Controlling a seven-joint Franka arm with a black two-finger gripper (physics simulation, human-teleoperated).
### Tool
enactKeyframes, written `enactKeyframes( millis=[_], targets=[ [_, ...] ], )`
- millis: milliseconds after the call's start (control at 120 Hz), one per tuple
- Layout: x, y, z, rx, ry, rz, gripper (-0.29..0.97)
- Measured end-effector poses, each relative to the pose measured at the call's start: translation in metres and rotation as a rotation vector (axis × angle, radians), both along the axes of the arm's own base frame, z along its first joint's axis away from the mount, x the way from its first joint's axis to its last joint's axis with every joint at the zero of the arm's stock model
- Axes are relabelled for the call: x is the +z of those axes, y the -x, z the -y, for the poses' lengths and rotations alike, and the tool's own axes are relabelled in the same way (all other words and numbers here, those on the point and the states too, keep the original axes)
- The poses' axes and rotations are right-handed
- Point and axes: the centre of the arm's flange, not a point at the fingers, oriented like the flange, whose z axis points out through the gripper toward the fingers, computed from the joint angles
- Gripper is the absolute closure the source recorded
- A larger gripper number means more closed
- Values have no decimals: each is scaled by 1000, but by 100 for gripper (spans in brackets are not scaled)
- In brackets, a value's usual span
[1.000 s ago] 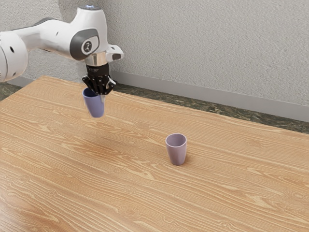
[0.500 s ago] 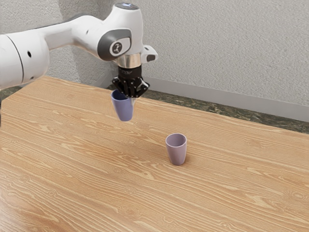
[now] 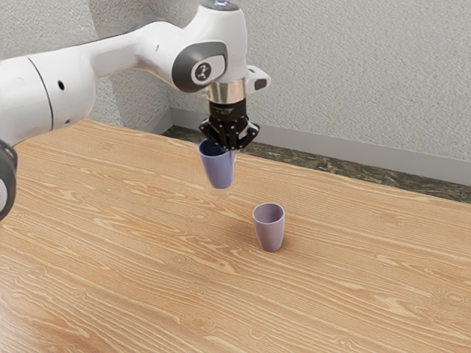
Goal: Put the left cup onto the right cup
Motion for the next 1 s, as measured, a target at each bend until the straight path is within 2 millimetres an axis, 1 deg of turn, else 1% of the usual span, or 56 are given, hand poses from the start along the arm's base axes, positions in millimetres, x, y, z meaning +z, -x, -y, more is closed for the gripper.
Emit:
enactKeyframes(
  millis=[142,275,642,817,1000],
  targets=[
    [-4,-4,16,34,21,-1,78],
    [-7,-2,36,56,38,-6,78],
    [-19,-9,68,126,78,-9,78],
    [-25,-13,78,153,93,-11,78],
    [-35,-17,81,185,97,-19,78]
  ],
)
